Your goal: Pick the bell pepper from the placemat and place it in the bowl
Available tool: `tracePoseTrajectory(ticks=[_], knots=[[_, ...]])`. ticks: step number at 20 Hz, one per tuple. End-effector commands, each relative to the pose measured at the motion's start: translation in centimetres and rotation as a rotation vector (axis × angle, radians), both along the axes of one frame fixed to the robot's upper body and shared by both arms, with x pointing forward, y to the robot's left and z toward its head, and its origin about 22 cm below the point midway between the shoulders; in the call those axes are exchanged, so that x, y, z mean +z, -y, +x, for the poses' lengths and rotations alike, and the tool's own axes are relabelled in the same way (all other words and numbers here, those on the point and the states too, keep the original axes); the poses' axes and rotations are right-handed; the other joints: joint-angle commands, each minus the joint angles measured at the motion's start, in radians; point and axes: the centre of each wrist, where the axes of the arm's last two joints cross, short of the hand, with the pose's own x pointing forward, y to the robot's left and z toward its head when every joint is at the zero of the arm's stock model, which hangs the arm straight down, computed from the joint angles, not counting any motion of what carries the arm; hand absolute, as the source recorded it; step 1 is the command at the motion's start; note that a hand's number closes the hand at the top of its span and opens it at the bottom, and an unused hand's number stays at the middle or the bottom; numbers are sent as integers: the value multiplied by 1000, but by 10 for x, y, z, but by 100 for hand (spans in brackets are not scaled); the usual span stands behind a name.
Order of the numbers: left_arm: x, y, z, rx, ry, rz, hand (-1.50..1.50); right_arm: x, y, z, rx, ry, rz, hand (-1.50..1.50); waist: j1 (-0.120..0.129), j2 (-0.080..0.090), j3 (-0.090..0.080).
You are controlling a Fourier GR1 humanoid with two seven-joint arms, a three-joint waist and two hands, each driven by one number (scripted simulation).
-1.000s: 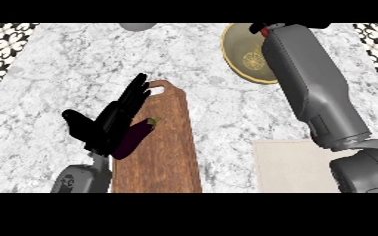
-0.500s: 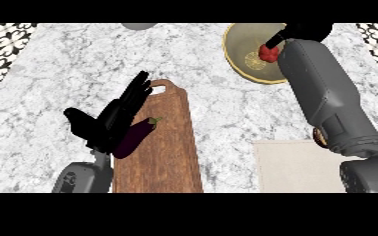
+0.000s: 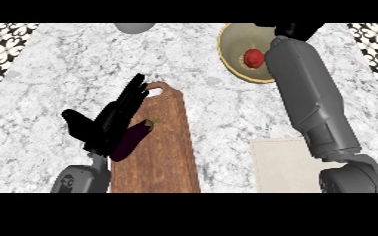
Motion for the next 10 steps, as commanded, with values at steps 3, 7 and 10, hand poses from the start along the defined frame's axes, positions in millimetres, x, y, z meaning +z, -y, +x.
tracePoseTrajectory(ticks=[3,7,10], knots=[[-2,0,-4,15,-18,-7,0,-10,-48,-24,88,299,64,-150,-17,-20,-1],[-6,-7,-7,24,-25,8,0,-19,-66,-50,159,374,89,-150,-27,-31,-3],[-16,-14,-15,28,-36,3,0,-16,-88,-73,251,435,66,-150,-34,-35,-5]])
